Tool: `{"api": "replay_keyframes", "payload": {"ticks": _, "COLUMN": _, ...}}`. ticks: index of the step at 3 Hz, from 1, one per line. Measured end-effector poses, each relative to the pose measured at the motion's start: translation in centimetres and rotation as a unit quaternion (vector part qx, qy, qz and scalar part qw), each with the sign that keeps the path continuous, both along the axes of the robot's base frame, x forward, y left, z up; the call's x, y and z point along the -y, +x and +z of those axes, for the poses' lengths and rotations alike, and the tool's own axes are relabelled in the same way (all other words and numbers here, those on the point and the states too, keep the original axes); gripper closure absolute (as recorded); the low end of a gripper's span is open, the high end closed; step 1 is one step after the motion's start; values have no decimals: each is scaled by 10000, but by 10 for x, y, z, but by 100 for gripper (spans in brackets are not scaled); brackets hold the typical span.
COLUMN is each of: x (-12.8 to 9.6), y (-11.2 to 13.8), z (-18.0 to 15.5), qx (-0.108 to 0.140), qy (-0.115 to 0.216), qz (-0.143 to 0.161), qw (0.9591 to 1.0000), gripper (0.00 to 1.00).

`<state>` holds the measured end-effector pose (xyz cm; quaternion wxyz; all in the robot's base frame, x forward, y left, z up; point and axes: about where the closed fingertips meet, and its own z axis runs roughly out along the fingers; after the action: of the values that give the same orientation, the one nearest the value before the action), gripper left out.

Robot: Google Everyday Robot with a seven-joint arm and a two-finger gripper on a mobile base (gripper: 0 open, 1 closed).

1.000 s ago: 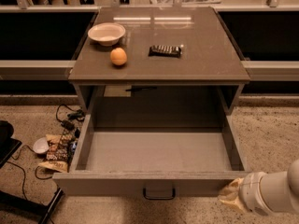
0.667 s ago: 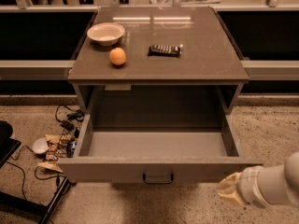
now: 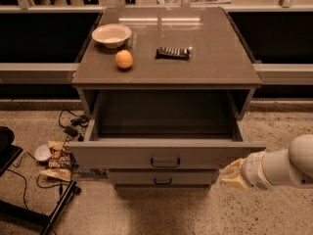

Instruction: Close top drawer

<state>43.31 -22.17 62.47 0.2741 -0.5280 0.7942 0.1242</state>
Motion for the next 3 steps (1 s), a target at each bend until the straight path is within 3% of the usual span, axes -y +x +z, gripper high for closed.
{"api": "replay_keyframes", "payload": {"ticks": 1, "x": 0, "y": 1, "z": -1, "qx": 0, "qy": 7, "qz": -5, "qw": 10000, "gripper": 100}}
{"api": "replay_keyframes", "payload": {"ticks": 3, "x": 15, "y": 56, "z": -3, "qx": 148, "qy": 43, "qz": -34, "qw": 9999, "gripper": 100}}
